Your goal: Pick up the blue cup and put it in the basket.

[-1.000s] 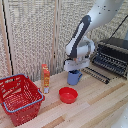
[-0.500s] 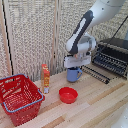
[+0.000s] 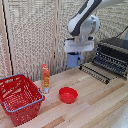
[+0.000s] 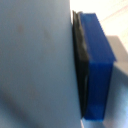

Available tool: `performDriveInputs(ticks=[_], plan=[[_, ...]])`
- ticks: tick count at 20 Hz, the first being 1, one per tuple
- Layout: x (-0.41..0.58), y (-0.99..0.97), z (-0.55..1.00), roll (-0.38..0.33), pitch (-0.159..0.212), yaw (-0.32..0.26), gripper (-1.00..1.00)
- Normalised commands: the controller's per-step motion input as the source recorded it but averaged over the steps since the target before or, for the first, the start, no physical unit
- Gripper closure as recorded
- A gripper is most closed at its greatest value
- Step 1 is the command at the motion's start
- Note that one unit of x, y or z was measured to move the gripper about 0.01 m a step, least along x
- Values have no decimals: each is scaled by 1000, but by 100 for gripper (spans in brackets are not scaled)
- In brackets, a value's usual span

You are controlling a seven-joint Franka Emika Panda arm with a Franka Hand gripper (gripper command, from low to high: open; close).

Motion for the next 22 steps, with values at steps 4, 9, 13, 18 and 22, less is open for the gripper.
performDriveInputs(ticks=[4, 9, 13, 18, 22], plan=[[62, 725, 870, 9, 50, -3, 100], [0, 825, 835, 10, 49, 0, 100], [0, 844, 797, 1, 54, 0, 100], [63, 910, 551, 0, 94, 5, 100], [210, 965, 238, 0, 100, 16, 100]])
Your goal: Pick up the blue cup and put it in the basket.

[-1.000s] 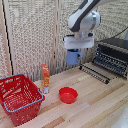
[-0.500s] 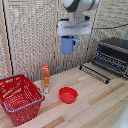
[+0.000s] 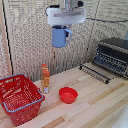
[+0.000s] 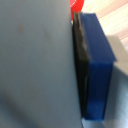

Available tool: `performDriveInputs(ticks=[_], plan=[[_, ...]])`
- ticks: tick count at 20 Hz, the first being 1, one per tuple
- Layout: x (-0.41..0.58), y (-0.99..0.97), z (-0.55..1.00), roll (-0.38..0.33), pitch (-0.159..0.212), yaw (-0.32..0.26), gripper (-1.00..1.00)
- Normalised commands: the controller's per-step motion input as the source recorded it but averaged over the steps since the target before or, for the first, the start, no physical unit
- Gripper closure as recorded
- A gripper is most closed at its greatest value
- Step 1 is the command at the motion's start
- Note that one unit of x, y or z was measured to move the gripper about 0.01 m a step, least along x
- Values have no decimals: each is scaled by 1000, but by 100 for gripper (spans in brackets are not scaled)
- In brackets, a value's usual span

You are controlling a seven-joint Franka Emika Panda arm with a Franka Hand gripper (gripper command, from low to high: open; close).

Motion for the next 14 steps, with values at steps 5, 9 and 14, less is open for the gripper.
performDriveInputs(ticks=[5, 9, 14], plan=[[300, 963, 17, -2, 51, 21, 100], [366, 952, -116, -8, 23, 29, 100], [352, 961, -179, -12, 22, 28, 100]])
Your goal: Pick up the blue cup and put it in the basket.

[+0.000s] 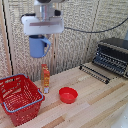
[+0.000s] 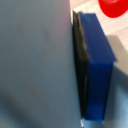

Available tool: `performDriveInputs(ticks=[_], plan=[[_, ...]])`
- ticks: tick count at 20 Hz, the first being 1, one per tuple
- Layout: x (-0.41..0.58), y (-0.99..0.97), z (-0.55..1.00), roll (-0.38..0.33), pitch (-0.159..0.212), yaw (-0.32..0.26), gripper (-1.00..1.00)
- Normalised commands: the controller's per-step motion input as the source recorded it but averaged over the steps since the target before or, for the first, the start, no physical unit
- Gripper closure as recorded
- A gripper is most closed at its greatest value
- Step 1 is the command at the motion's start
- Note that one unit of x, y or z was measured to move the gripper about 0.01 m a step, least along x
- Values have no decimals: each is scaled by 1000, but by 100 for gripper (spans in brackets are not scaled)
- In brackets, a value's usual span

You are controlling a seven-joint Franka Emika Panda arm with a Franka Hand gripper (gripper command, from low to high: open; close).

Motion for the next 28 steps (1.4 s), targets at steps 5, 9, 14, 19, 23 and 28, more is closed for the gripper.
performDriveInputs(ticks=[5, 9, 14, 19, 23, 28], plan=[[234, 981, -346, -50, 15, 5, 100], [-11, 959, -377, -88, 57, 0, 100], [-223, 609, -576, -251, 40, 0, 100], [-270, 444, -457, -283, 33, 2, 100], [-141, 221, -406, -195, -22, 0, 100], [41, 19, -224, -38, -157, -8, 100]])
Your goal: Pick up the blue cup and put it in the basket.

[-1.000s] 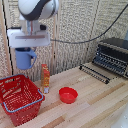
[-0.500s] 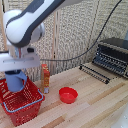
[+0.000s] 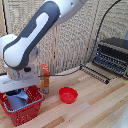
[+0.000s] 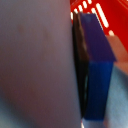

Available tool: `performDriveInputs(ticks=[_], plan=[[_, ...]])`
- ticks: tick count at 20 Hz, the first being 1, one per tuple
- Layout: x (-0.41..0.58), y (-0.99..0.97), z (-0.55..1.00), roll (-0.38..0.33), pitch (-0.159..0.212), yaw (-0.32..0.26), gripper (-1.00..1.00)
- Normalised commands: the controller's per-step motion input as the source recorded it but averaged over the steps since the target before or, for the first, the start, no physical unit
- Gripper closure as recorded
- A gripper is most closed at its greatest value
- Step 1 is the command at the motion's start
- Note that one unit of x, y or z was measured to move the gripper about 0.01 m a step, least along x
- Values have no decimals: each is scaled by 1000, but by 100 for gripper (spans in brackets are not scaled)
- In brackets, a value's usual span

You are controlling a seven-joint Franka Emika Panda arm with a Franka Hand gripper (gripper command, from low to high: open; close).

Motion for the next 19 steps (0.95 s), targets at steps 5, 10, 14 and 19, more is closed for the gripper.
performDriveInputs(ticks=[5, 10, 14, 19], plan=[[86, -5, -6, -15, -114, -7, -100], [76, -8, 120, -1, -48, 0, -100], [209, -21, 553, -2, 38, -13, -100], [307, 0, 931, 0, 99, -19, -100]])
